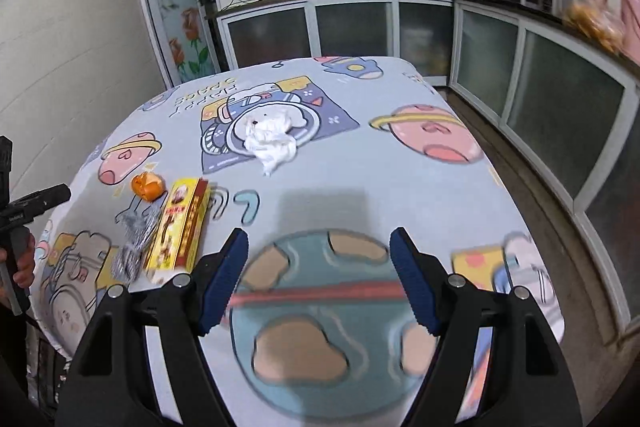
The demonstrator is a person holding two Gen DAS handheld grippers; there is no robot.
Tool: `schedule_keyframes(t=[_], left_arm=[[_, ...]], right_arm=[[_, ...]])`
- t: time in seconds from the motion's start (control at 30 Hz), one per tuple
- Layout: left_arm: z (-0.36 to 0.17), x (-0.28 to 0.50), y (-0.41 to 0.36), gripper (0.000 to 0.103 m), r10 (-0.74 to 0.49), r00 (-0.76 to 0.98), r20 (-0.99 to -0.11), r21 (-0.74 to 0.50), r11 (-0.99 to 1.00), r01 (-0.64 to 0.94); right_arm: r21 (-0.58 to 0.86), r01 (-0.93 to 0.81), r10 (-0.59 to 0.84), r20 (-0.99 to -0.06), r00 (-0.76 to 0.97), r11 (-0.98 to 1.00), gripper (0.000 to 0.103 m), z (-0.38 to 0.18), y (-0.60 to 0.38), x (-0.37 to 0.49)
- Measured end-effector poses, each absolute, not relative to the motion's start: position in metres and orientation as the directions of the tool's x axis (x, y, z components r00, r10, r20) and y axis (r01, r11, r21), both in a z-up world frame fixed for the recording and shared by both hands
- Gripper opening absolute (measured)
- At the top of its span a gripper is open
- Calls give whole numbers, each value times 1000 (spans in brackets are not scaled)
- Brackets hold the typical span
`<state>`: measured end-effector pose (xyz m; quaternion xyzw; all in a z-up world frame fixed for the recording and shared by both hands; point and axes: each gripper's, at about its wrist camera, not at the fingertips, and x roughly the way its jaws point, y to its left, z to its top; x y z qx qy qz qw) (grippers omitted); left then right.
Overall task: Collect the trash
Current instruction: 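Move both tools back over the table toward the orange peel and tissue, then grasp the orange peel with the left tool while the right tool grasps the white tissue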
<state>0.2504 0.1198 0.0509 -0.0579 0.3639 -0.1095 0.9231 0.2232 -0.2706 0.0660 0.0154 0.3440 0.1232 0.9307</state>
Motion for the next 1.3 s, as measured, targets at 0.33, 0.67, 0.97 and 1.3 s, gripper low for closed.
schedule_keyframes(t=[0.33, 0.67, 0.97, 1.3], left_arm=[[31, 307, 90, 95, -238, 636, -734, -160, 971, 180], [8, 333, 72, 95, -209, 578, -789, -118, 974, 191], [-5, 361, 68, 95, -202, 532, -822, -124, 976, 178], [-16, 378, 58, 95, -202, 519, -830, -130, 976, 174]], right_arm=[[61, -268, 235, -686, 688, 962, 70, 58, -221, 309], [-12, -287, 191, -721, 666, 958, 69, 41, -188, 364], [-13, -305, 193, -749, 634, 952, 72, 26, -172, 401], [42, -321, 223, -803, 553, 946, 54, -1, -157, 431]])
